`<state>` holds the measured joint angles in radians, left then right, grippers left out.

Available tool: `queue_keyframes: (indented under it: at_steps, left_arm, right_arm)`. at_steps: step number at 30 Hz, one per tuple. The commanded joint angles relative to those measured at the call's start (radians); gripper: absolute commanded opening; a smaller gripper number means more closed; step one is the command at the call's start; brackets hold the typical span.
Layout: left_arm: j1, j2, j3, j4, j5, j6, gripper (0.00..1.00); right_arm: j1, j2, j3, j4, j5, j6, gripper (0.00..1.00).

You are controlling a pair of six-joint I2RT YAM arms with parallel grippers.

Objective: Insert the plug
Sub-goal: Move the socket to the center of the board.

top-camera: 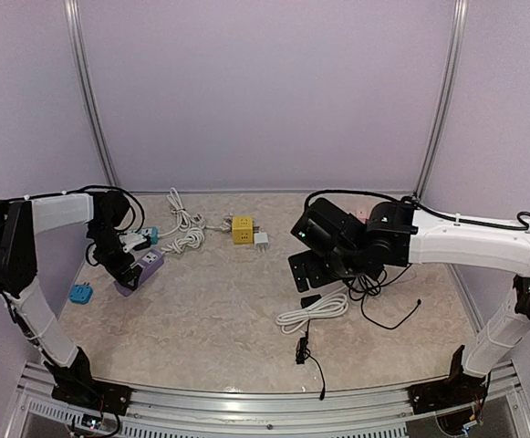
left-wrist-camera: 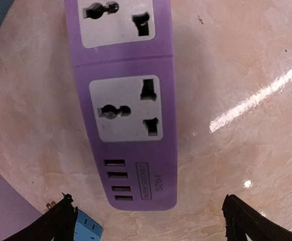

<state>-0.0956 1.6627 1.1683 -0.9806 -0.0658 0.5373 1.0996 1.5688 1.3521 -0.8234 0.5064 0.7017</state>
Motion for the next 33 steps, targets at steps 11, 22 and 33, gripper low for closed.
queue_keyframes:
  at_steps: [11,22,33]
  left_arm:
    - [0.022,0.194,0.006,0.220,0.113,0.026,0.41]
    - [0.011,-0.081,-0.273,0.101,0.225,0.175,0.00]
    - [-0.468,-0.211,-0.279,0.134,0.242,0.295,0.00]
  right_arm:
    - [0.087,0.004,0.072,-0.019,0.064,0.027,1.00]
    - [0.081,-0.035,0.112,0.187,0.187,-0.185,1.00]
    - [-0.147,-0.025,0.062,0.532,-0.125,-0.234,1.00]
